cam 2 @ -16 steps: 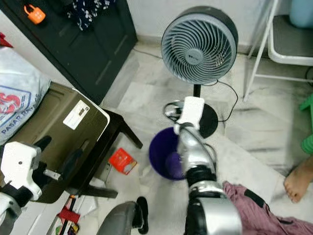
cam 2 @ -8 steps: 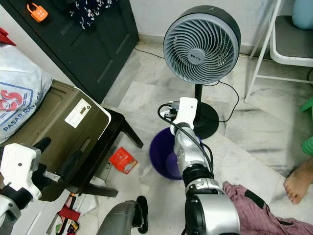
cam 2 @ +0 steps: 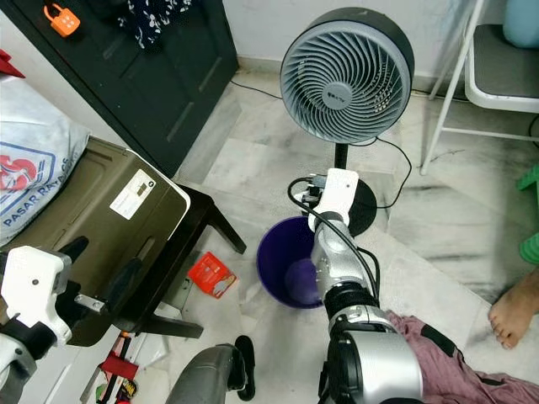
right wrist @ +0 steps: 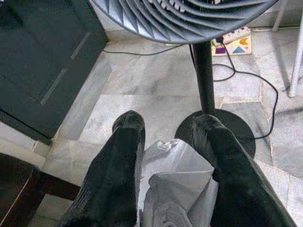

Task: Clean up the room

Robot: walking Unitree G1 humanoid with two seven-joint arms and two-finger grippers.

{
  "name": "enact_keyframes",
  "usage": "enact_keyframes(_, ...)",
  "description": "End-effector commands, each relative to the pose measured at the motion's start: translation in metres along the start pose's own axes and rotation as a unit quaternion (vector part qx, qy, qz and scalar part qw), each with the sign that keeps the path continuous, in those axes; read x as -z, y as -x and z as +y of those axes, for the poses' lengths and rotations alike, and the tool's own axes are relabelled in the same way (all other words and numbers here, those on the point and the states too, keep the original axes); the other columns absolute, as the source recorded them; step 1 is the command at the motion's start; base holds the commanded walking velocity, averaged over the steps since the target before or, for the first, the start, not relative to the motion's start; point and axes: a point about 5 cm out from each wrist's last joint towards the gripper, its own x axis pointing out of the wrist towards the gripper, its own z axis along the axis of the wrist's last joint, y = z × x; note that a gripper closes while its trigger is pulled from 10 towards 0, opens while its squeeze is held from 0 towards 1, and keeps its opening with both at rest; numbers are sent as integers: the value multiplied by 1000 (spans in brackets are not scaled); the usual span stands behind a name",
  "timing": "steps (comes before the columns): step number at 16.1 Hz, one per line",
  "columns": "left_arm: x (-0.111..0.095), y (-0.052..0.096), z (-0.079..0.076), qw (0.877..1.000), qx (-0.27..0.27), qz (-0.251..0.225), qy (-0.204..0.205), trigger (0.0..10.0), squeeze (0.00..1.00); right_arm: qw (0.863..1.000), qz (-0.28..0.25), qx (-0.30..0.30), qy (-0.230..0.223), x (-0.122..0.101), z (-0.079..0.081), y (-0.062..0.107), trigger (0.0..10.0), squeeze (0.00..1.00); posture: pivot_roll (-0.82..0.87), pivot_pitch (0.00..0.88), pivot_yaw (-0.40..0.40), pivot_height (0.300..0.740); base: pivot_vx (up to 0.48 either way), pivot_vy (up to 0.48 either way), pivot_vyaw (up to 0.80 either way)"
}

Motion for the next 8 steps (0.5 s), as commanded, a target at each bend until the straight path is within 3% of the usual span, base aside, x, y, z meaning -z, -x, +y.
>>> enact_keyframes(1, 1, 3, 2, 1000, -8, 10, -8, 10000, 0, 1000, 5, -10, -4, 3, 8, 0, 10000, 1000, 286, 279, 214, 740, 0, 0, 0)
enact_keyframes(8, 2, 3, 2, 1000, -12, 10, -8, 10000, 0, 999, -16, -27, -13, -2, 19, 1, 10000, 1000, 286, 277, 216, 740, 0, 0, 0)
